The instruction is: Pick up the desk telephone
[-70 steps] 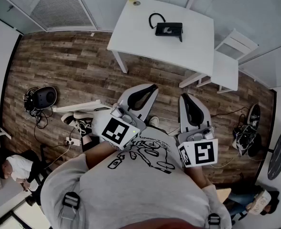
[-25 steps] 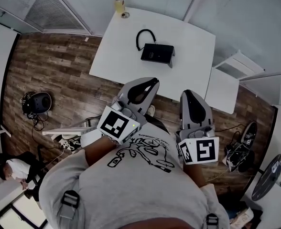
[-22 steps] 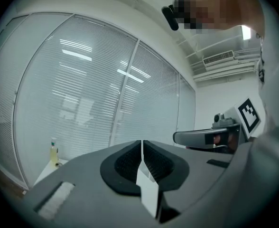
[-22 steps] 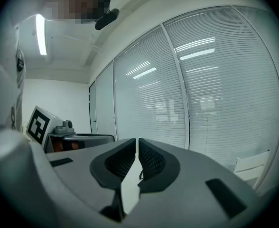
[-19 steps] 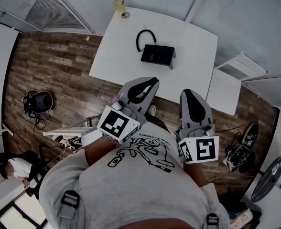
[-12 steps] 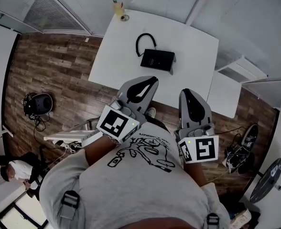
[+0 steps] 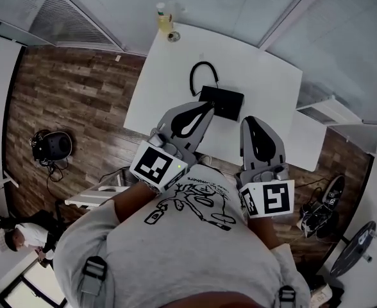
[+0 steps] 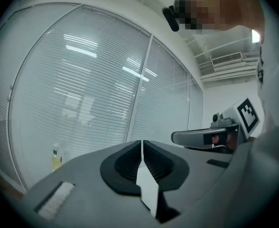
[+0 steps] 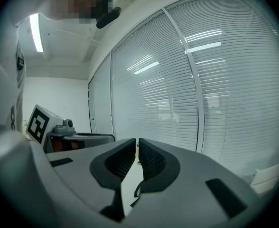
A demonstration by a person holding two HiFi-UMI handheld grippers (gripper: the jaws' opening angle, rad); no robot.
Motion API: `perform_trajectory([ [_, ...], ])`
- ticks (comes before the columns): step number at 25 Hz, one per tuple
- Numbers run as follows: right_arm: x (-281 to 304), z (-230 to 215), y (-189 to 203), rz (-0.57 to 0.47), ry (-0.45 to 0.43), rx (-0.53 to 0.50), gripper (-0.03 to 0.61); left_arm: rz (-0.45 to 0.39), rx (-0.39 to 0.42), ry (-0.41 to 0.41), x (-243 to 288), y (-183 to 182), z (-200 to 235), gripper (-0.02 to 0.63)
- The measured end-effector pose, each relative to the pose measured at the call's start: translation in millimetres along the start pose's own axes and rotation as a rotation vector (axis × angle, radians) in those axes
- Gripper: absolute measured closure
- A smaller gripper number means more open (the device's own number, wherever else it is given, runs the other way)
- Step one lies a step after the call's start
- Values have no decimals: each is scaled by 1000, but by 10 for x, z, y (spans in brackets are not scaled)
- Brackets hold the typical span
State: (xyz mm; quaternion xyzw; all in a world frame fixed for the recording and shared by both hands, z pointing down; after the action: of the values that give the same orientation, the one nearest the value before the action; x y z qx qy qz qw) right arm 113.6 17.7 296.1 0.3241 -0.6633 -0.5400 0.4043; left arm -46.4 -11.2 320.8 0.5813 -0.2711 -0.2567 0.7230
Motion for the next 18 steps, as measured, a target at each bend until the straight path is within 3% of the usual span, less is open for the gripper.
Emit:
perform_trajectory([
  [9,613,-15,-157,-3,49,-2,561,24,-15,57,228,-88,610,598],
  [18,745,-107,-157,-2,82,3,561,34,-26,95,364,-81,755,598],
])
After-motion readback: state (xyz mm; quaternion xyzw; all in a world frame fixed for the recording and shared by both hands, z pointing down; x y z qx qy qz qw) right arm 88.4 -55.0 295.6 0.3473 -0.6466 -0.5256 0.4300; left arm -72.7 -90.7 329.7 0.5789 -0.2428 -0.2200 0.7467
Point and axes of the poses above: the fingertips, and each gripper's own axes: x forward along the fingers, z to its left, y out of its underside, the point moved 7 cm from there along -x, backward along the fingers, and after that the axes turned 2 degrees about x, right-handed, at the moved point
